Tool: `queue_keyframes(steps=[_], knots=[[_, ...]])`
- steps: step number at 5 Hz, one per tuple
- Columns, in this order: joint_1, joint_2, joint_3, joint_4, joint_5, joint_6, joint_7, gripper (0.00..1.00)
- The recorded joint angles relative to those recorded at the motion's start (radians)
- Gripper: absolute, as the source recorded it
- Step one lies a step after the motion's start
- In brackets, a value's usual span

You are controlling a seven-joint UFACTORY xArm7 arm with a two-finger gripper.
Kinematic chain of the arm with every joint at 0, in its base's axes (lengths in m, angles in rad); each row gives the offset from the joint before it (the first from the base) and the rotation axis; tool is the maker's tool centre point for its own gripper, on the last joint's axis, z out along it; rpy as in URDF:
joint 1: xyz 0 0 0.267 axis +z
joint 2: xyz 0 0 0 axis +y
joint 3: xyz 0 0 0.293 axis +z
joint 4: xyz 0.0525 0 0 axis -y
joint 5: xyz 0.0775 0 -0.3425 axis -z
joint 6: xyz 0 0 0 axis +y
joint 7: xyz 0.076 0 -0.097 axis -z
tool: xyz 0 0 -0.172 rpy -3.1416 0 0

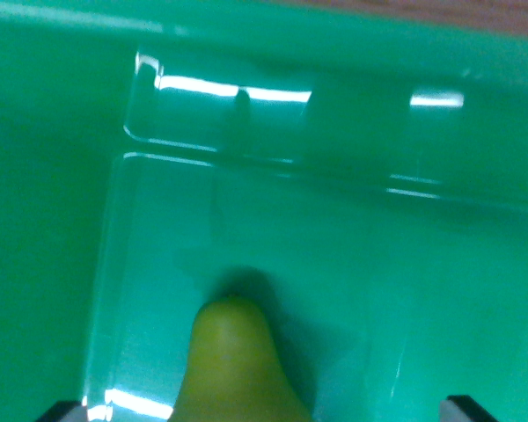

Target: Pick fruit

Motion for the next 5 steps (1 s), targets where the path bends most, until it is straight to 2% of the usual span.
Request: queue_keyframes(steps=[1, 2, 3, 4, 5], knots=[[0.0, 0.0, 0.0, 0.0, 0.0, 0.0, 0.0, 0.0], [0.0012, 0.017, 0.004, -0.03, 0.0034, -0.037, -0.001, 0.0], [0.0012, 0.017, 0.004, -0.03, 0.0034, -0.037, -0.001, 0.0], [0.0024, 0.033, 0.008, -0.058, 0.0067, -0.073, -0.002, 0.0], [0.0024, 0.033, 0.008, -0.058, 0.0067, -0.073, -0.002, 0.0]])
